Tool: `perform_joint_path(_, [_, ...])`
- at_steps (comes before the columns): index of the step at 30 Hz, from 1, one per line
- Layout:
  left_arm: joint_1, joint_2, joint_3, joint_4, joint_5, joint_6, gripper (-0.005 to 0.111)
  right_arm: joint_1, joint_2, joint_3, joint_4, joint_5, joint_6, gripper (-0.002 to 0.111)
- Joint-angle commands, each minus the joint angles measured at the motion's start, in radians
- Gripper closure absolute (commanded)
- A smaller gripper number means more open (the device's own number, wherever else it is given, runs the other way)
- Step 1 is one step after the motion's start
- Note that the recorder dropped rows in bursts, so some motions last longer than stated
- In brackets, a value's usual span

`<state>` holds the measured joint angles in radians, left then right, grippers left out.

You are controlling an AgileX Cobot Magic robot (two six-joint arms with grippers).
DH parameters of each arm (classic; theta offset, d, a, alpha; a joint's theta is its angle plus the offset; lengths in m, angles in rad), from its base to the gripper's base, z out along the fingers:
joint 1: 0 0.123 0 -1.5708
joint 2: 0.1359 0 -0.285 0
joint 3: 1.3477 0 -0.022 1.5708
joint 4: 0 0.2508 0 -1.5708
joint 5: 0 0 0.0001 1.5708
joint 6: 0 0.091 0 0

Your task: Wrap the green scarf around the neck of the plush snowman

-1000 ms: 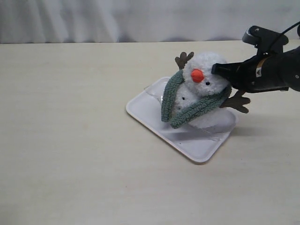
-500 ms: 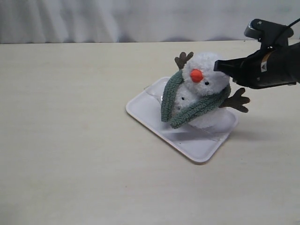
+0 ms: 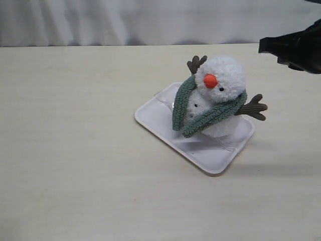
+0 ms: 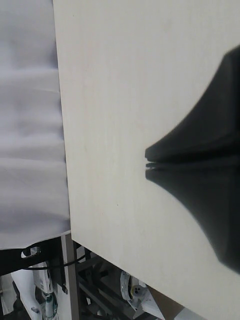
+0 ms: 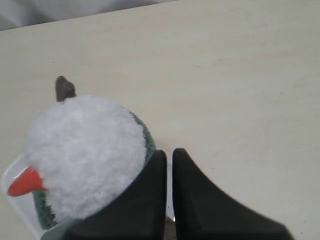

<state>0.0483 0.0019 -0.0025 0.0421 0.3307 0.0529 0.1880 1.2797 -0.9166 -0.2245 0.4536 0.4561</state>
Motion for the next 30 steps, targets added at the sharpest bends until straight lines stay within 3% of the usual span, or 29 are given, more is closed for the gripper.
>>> perform_joint_path(1, [0.004,-0.002,0.003,-0.001,-0.008,-0.002,0.107,0.001,-0.119,0.004,0.163,0.067,-0.203,0.104])
perform_joint_path(8, [0.004,-0.002,0.003,-0.001,-0.008,-0.002,0.107,0.001,-0.320,0.004,0.266,0.154,-0.332,0.104])
perform_joint_path(21, [0.004,-0.002,0.003,-0.001,-0.008,-0.002,0.107,0.001,-0.641,0.004,0.272,0.301,-0.419,0.104])
perform_joint_path(30, [0.004,-0.002,0.003,-0.001,-0.008,-0.002,0.107,0.001,-0.824,0.004,0.324,0.316,-0.568,0.104])
